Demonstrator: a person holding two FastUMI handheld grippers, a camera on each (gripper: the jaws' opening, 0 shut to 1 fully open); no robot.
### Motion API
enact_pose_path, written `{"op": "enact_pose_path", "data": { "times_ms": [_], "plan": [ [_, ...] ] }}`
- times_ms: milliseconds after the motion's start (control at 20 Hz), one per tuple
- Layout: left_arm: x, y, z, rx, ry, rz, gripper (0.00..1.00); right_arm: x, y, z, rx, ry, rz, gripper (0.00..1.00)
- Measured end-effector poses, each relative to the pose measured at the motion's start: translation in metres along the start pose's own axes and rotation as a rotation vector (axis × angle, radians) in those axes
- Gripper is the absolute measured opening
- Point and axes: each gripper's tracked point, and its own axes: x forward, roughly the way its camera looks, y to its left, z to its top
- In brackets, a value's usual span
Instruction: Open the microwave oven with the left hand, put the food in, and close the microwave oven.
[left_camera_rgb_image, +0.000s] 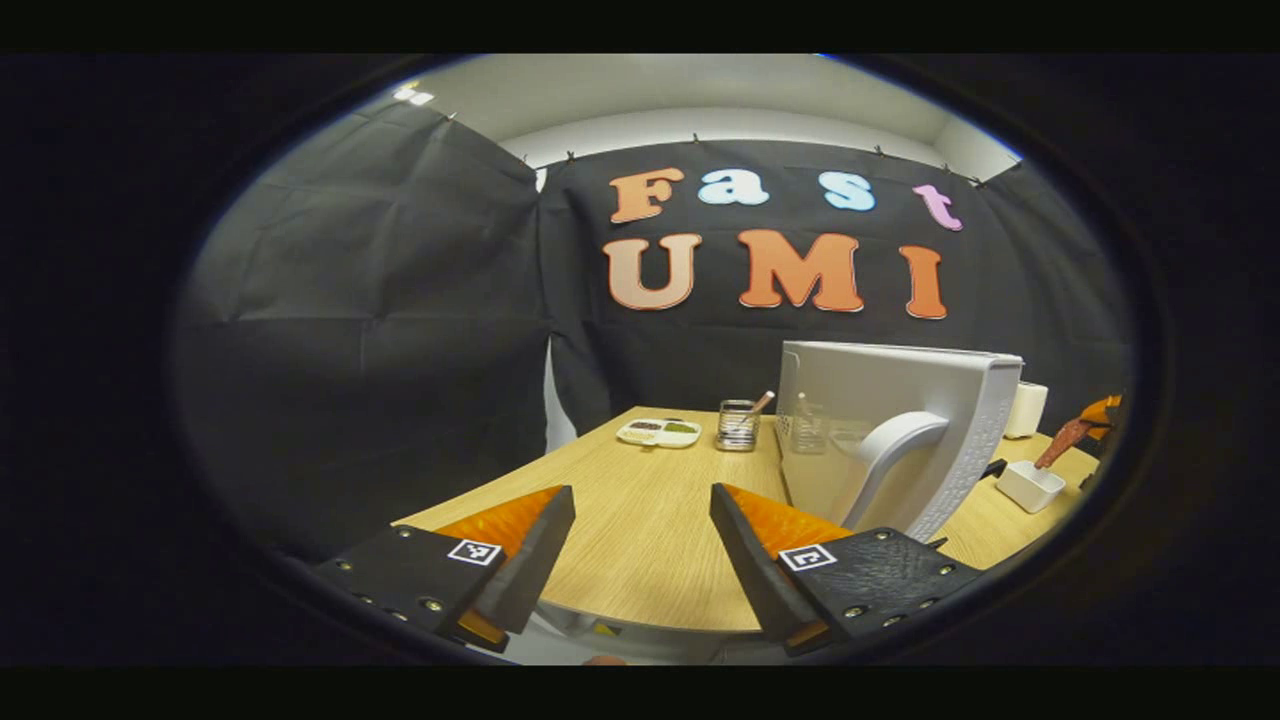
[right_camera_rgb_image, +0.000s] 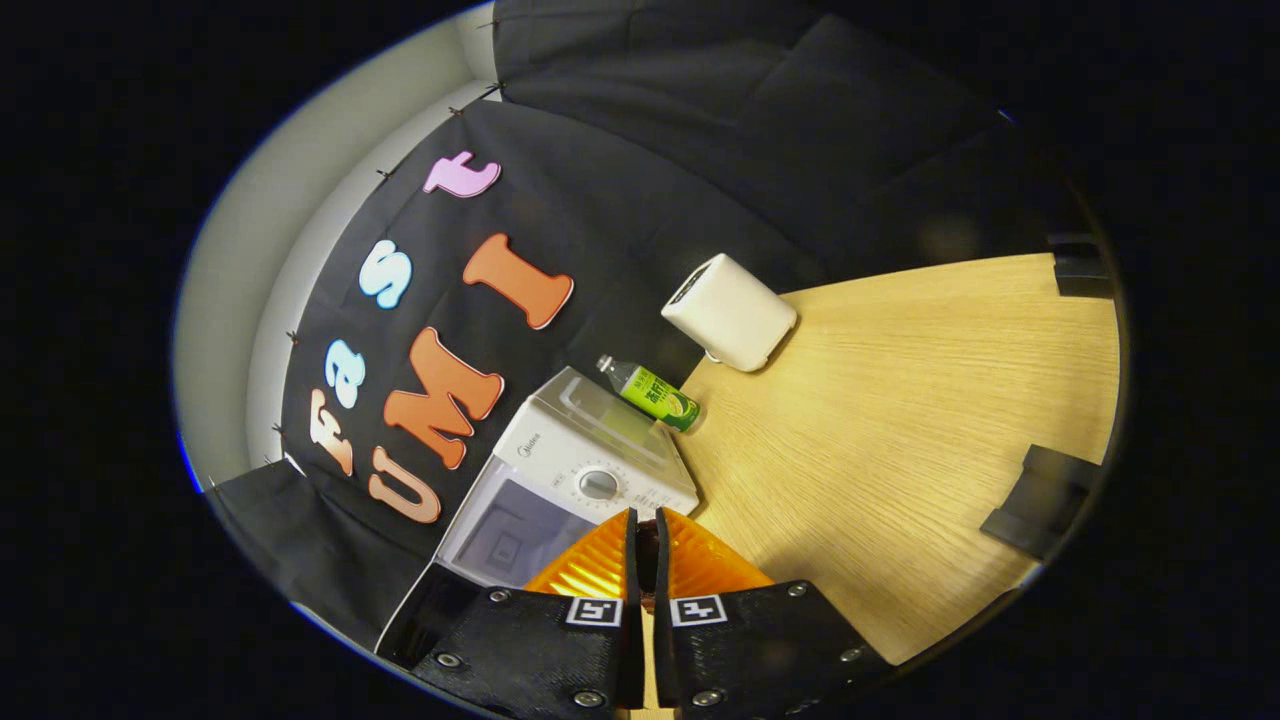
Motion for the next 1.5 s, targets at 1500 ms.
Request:
{"op": "enact_pose_path", "data": {
  "times_ms": [1500],
  "plan": [
    [0.026, 0.019, -0.010, -0.036, 0.011, -0.071, 0.84, 0.119, 0.207, -0.137, -0.209, 0.014, 0.195, 0.03]
  ]
}}
